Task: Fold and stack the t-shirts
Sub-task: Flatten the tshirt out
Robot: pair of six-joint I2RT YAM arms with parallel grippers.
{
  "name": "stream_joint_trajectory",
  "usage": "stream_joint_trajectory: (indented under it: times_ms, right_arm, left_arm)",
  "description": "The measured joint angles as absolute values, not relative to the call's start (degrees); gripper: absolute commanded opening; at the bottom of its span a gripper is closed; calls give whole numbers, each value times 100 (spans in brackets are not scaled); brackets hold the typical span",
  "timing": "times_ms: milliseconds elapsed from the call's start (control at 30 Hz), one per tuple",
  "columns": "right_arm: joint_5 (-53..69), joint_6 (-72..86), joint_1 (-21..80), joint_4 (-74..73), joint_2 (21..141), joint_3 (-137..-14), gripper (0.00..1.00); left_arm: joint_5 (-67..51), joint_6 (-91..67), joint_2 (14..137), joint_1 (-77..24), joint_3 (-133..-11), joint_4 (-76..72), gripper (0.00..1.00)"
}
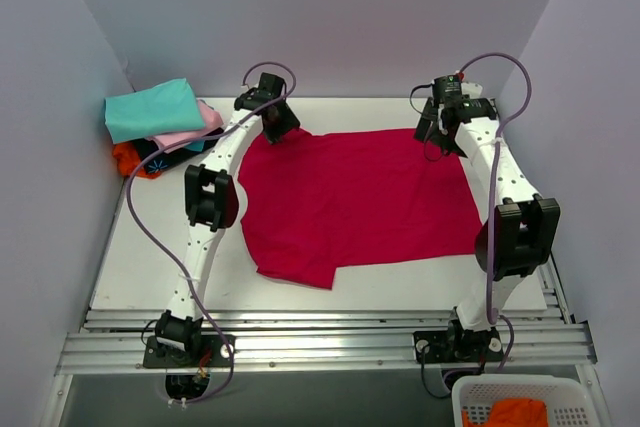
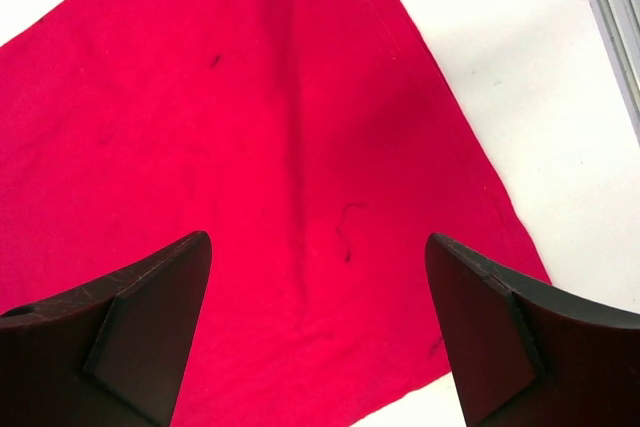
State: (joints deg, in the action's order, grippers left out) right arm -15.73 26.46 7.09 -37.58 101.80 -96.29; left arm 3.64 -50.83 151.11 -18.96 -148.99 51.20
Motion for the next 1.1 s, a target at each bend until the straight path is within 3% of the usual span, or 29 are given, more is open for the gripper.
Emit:
stream_joint_trajectory:
  times_ms: [1100]
  right_arm:
    - [-1785,2523,591,-3898,10121,-9609,83]
  left_arm:
    - [301,-5238,15767,-1909,-15316,4707,61]
